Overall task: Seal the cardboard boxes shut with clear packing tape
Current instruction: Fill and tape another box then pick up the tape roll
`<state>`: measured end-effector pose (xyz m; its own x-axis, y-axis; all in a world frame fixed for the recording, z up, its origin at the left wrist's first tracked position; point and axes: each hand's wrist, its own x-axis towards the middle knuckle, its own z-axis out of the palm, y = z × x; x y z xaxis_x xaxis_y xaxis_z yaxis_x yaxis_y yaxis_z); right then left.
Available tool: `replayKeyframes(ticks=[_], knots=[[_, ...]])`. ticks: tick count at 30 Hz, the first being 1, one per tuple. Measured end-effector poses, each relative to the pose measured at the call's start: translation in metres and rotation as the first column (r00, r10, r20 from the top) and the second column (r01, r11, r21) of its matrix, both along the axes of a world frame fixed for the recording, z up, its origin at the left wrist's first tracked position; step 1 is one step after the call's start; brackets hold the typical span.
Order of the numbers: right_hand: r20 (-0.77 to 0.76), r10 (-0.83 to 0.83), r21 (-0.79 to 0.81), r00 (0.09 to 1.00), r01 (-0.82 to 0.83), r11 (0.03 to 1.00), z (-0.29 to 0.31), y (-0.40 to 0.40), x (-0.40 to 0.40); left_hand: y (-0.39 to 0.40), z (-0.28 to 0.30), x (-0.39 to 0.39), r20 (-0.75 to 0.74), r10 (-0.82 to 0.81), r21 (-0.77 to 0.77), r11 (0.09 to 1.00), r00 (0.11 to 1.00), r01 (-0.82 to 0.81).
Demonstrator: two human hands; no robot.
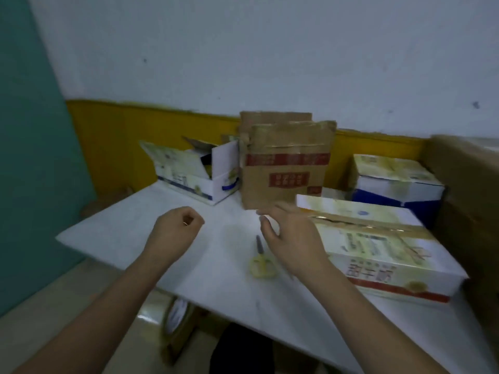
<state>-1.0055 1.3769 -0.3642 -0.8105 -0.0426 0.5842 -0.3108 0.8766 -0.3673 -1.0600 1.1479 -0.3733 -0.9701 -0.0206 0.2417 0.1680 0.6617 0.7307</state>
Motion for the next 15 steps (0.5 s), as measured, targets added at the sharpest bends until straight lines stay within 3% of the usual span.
replayKeyframes(ticks=[3, 6, 11, 15], knots=[[0.09, 0.262, -0.071, 0.961, -0.256, 0.964, -0.024, -0.058, -0.021, -0.051, -0.022, 0.018, 0.059, 0.249, 0.026, 0.968, 0.967, -0.25], [0.248, 0.398, -0.243, 0.884, -0.341, 0.908, -0.051, -0.1, -0.039, -0.079, -0.057, 0.033, 0.249, 0.357, 0.042, 0.925, 0.9, -0.379], [0.354, 0.441, -0.422, 0.824, -0.28, 0.862, -0.087, -0.126, -0.063, -0.083, -0.09, 0.042, 0.574, 0.091, 0.29, 0.907, 0.814, -0.306], [0.34, 0.408, -0.419, 0.847, -0.252, 0.872, -0.102, -0.128, -0.067, -0.092, -0.11, 0.042, 0.6, -0.283, 0.583, 0.795, 0.748, -0.167]])
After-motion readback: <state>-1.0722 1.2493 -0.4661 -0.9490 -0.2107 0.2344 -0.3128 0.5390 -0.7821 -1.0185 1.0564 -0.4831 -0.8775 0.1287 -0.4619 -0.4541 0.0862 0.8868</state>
